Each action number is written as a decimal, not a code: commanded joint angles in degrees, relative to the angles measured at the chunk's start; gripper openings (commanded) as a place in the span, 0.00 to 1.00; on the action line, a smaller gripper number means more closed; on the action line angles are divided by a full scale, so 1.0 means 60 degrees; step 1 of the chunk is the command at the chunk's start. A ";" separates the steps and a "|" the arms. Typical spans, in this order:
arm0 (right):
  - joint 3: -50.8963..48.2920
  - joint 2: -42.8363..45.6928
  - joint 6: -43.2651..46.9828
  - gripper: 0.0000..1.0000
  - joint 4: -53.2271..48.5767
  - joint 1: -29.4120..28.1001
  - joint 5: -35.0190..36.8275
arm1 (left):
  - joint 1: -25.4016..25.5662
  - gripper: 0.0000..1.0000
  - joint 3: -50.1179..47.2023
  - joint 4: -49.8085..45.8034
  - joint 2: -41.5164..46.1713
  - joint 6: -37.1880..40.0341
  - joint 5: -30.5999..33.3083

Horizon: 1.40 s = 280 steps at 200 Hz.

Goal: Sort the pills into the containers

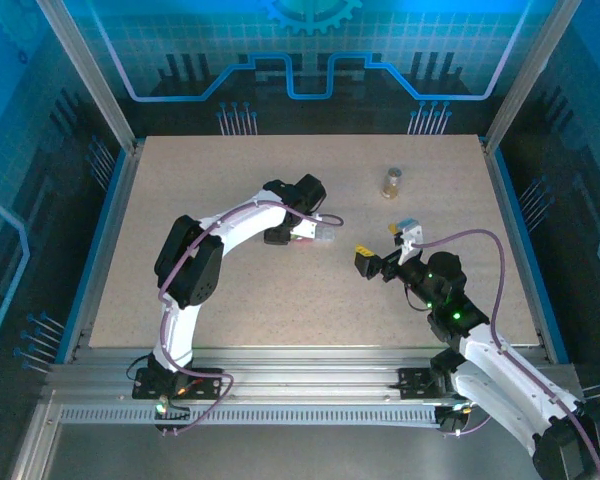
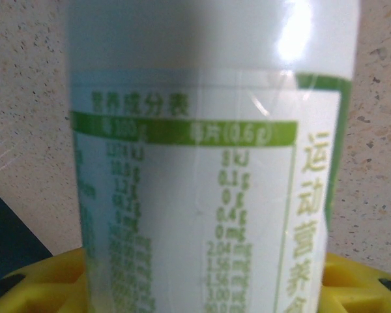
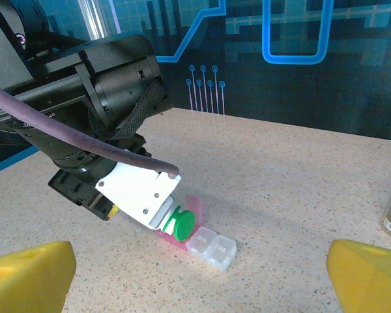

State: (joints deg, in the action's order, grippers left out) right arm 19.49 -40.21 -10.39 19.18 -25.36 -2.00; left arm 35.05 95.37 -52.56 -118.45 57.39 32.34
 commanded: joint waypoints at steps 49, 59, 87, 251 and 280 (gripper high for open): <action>-0.0097 0.0021 -0.0128 1.00 0.0480 0.0141 -0.0114 | 0.0062 0.00 -0.0061 0.0376 0.0128 0.0907 0.0691; -0.0098 0.0018 -0.0130 1.00 0.0480 0.0143 -0.0120 | 0.0090 0.00 -0.0142 0.0437 0.0130 0.1018 0.0803; -0.0098 0.0036 -0.0150 1.00 0.0480 0.0141 -0.0154 | 0.0191 0.00 -0.0397 0.0627 0.0114 0.1272 0.0997; -0.0098 -0.0052 -0.0231 1.00 0.0567 0.0149 -0.0211 | 0.0291 0.00 -0.0434 0.0806 0.0192 0.1423 0.1214; -0.0098 -0.0109 -0.0249 1.00 0.0596 0.0142 -0.0250 | 0.0180 0.00 -0.0456 0.0748 0.0397 0.1301 0.1041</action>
State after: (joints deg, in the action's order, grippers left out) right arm 19.49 -40.53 -11.00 20.27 -25.32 -2.85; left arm 36.71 92.82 -47.44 -118.43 66.02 39.18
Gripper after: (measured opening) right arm 0.999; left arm 0.514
